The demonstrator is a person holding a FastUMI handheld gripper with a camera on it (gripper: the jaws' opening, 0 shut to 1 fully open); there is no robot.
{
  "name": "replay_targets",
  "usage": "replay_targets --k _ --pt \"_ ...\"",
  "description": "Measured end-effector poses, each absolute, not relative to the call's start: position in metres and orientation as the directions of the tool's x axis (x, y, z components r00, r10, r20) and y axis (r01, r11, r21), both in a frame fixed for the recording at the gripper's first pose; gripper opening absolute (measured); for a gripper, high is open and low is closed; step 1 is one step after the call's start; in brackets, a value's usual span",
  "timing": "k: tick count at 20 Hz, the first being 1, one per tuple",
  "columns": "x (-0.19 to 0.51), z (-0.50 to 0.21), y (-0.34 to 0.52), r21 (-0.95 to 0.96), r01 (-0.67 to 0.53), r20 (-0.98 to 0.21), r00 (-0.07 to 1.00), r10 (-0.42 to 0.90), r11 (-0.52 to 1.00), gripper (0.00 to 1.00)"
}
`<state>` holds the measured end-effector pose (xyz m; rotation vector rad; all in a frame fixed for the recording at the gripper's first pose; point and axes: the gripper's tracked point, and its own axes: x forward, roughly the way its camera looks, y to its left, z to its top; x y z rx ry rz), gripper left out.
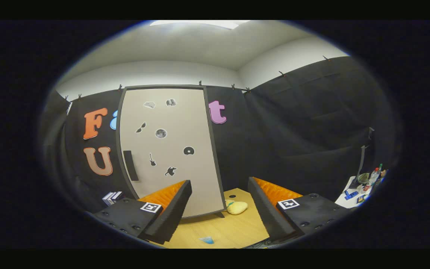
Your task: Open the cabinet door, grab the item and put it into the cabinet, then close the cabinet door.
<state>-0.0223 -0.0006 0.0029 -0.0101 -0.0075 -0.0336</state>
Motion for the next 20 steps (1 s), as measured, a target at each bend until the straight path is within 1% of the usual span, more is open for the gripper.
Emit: replay_targets --k 5,8,13,16,20 --pt "-0.014 0.000 0.018 0.006 0.017 0.001 1.000 -0.017 1.000 0.98" --pt "0.001 -0.003 0.059 0.030 -0.068 -0.016 0.997 0.069 0.997 0.98" --pt "0.040 -0.006 0.124 -0.018 -0.180 -0.030 0.983 0.179 0.984 0.98" --pt "0.065 -0.014 0.176 -0.006 -0.272 -0.072 0.960 0.271 0.962 0.98" --pt "0.099 -0.020 0.232 -0.013 -0.342 -0.102 0.935 0.339 0.940 0.97"
